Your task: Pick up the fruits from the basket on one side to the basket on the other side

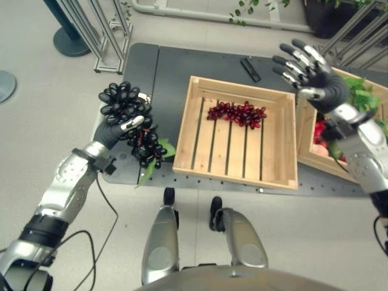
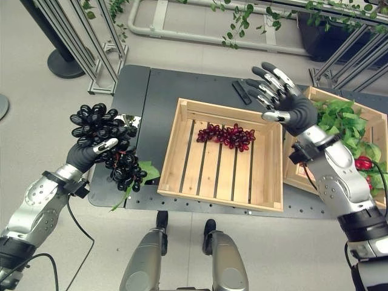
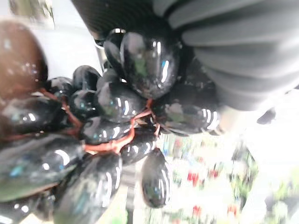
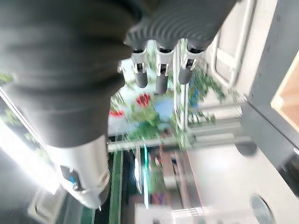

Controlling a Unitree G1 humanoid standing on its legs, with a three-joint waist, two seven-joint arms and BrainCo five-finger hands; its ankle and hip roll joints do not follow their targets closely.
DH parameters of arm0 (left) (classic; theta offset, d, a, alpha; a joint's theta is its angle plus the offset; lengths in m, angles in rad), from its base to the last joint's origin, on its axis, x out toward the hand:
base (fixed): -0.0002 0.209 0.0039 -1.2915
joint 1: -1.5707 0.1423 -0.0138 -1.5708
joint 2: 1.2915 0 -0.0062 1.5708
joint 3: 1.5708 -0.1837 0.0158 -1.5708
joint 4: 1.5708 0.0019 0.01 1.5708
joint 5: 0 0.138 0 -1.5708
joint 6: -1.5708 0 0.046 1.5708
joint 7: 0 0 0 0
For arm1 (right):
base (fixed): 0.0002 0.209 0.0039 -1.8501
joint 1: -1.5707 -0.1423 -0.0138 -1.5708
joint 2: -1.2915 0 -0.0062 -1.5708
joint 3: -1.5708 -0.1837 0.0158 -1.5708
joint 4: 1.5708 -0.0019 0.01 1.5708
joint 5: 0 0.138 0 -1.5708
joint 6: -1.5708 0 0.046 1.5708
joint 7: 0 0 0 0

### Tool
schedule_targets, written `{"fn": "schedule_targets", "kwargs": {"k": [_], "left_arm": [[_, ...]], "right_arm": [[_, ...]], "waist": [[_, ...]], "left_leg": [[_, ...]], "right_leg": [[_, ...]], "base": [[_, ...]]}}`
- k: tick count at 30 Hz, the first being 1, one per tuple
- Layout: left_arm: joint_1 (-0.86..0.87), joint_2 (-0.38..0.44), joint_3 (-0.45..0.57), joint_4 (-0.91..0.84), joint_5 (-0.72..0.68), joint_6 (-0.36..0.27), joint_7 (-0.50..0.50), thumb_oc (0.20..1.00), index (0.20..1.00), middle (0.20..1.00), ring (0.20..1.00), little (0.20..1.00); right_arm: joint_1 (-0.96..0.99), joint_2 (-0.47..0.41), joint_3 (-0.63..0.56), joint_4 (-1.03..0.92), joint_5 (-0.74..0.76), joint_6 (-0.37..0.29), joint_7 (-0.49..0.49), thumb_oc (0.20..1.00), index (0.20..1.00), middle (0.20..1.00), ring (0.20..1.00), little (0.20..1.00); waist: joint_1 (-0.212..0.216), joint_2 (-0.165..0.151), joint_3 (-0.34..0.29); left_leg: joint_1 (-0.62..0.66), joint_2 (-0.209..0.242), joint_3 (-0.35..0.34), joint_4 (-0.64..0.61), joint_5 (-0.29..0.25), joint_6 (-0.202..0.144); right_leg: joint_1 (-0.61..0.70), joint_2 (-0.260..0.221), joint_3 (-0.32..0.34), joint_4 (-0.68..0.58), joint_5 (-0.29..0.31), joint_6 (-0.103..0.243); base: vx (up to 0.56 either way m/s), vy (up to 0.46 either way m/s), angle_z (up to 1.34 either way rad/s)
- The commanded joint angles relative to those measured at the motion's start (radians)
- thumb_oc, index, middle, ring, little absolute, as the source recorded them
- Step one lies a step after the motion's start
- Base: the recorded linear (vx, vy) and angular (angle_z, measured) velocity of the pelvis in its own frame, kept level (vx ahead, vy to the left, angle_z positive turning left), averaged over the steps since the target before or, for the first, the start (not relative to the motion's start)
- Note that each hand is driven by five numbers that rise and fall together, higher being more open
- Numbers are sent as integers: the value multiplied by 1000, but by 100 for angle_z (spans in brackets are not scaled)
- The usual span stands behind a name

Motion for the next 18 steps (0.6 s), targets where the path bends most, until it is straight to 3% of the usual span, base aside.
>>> {"fn": "schedule_targets", "kwargs": {"k": [1,6,7,8,9,11,15,16,17,18], "left_arm": [[3,-23,62,-42,-18,-108,-6,200,200,200,200,200],[68,-94,137,-40,18,-125,14,200,200,200,200,200],[76,-102,153,-39,25,-129,20,200,200,200,200,200],[90,-135,184,-40,34,-141,35,200,200,200,200,200],[90,-135,183,-41,35,-141,36,200,200,200,200,200],[74,-162,208,-20,58,-158,77,200,200,200,200,200],[75,-227,240,-9,78,-167,101,200,200,200,200,200],[68,-258,247,1,70,-167,109,200,200,200,200,200],[60,-268,247,-2,92,-169,124,200,200,200,200,200],[60,-268,246,-3,94,-169,126,200,200,200,200,200]], "right_arm": [[12,43,-53,-6,-25,-68,21,1000,1000,1000,1000,1000],[85,81,-117,-24,-64,-69,14,1000,1000,1000,1000,1000],[81,79,-119,-28,-81,-75,6,1000,1000,1000,1000,1000],[100,104,-143,-30,-96,-87,-11,1000,1000,1000,1000,1000],[101,104,-145,-31,-97,-86,-12,1000,1000,1000,1000,1000],[112,124,-169,-39,-121,-109,-47,1000,1000,1000,1000,1000],[148,152,-201,-71,-179,-115,-72,1000,1000,1000,1000,1000],[192,186,-231,-85,-183,-120,-80,1000,1000,1000,1000,1000],[217,222,-246,-96,-205,-130,-97,1000,1000,1000,1000,1000],[220,224,-247,-100,-207,-129,-99,1000,1000,1000,1000,1000]], "waist": [[16,-8,-61],[41,16,-45],[51,23,-42],[72,40,-38],[71,43,-40],[75,53,-36],[62,34,-44],[25,30,-45],[0,24,-51],[-1,25,-51]], "left_leg": [[28,32,-53,-3,-21,-26],[37,23,-118,-52,22,-44],[38,28,-130,-78,47,-50],[36,42,-145,-159,118,-69],[33,44,-148,-164,125,-69],[27,63,-99,-247,186,-68],[53,79,30,-191,126,-34],[68,102,173,-106,53,-18],[96,102,231,-25,-51,-14],[95,103,229,-19,-55,-14]], "right_leg": [[25,-66,-9,-34,62,103],[58,-57,-75,-40,31,79],[59,-50,-91,-48,29,74],[63,-34,-131,-75,15,59],[61,-32,-134,-81,21,59],[53,-31,-165,-103,21,53],[42,-58,-213,-158,53,56],[65,-78,-283,-182,55,52],[84,-87,-307,-194,34,51],[87,-87,-309,-195,33,51]], "base": [[35,-91,42],[-16,-93,47],[-153,-113,66],[-143,-81,61],[-165,-52,65],[-154,-8,59],[-146,-33,71],[-189,-126,103],[-124,-91,111],[6,-37,168]]}}
